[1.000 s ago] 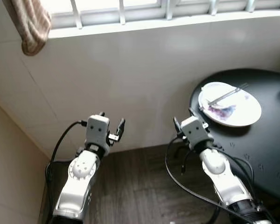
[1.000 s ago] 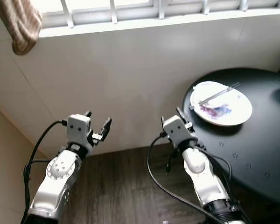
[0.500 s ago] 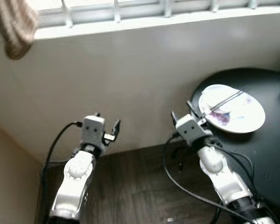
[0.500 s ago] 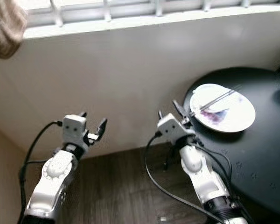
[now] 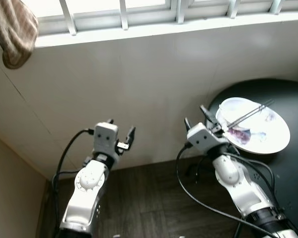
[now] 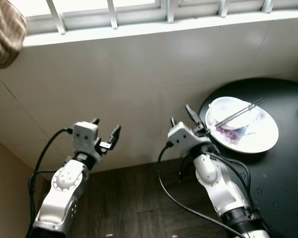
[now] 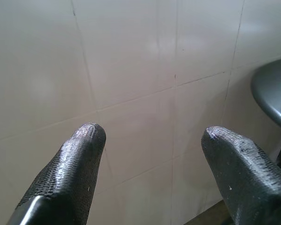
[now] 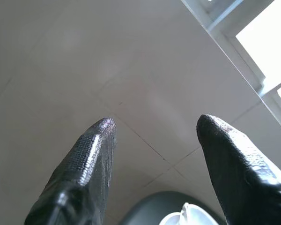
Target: Kitchen organization
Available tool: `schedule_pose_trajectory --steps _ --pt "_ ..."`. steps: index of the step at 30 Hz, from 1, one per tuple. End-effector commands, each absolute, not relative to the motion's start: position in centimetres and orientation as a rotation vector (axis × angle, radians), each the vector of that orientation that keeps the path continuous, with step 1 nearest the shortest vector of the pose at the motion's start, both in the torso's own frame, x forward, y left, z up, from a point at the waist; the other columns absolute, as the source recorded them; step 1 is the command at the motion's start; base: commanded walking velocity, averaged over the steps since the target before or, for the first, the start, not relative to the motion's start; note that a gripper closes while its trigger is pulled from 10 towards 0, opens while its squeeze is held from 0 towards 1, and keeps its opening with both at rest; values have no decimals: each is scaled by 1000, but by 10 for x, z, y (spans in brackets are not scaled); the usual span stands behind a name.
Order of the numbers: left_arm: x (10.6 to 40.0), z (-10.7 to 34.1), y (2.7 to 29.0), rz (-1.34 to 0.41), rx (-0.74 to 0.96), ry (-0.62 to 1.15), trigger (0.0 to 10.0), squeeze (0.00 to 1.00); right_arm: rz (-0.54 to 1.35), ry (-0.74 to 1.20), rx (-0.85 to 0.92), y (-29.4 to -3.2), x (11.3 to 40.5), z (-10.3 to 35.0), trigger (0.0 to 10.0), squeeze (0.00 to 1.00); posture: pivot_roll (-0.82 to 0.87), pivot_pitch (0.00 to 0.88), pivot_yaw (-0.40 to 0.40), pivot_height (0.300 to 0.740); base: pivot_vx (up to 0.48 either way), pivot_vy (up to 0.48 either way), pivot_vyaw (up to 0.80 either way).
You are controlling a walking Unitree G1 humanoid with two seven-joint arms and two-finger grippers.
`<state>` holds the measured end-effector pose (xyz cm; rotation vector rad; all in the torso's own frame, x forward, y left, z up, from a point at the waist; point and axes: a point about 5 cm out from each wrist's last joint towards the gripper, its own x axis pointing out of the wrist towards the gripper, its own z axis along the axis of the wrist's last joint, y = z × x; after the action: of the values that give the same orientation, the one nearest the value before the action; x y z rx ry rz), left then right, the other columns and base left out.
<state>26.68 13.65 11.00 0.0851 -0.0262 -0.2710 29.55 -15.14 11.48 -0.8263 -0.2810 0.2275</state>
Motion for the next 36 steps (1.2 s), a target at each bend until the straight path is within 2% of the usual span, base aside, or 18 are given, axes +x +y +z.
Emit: schedule_pose_trajectory --steps 1,12,26,36 --pt "267 109 139 -266 90 -17 10000 0 254 -246 -900 -154 295 108 10000 0 -162 33 8 740 0 0 0" --pt "269 106 137 -281 88 -3 10000 0 365 -172 -1035 -174 300 100 10000 0 -169 20 12 740 0 0 0" --pt "270 103 135 -282 78 3 10000 0 312 5 -1162 -212 316 85 10000 0 -158 1 1 740 0 0 0" --pt "271 102 135 -280 69 5 10000 0 298 39 -1214 -224 326 84 10000 0 -153 0 -3 740 0 0 0"
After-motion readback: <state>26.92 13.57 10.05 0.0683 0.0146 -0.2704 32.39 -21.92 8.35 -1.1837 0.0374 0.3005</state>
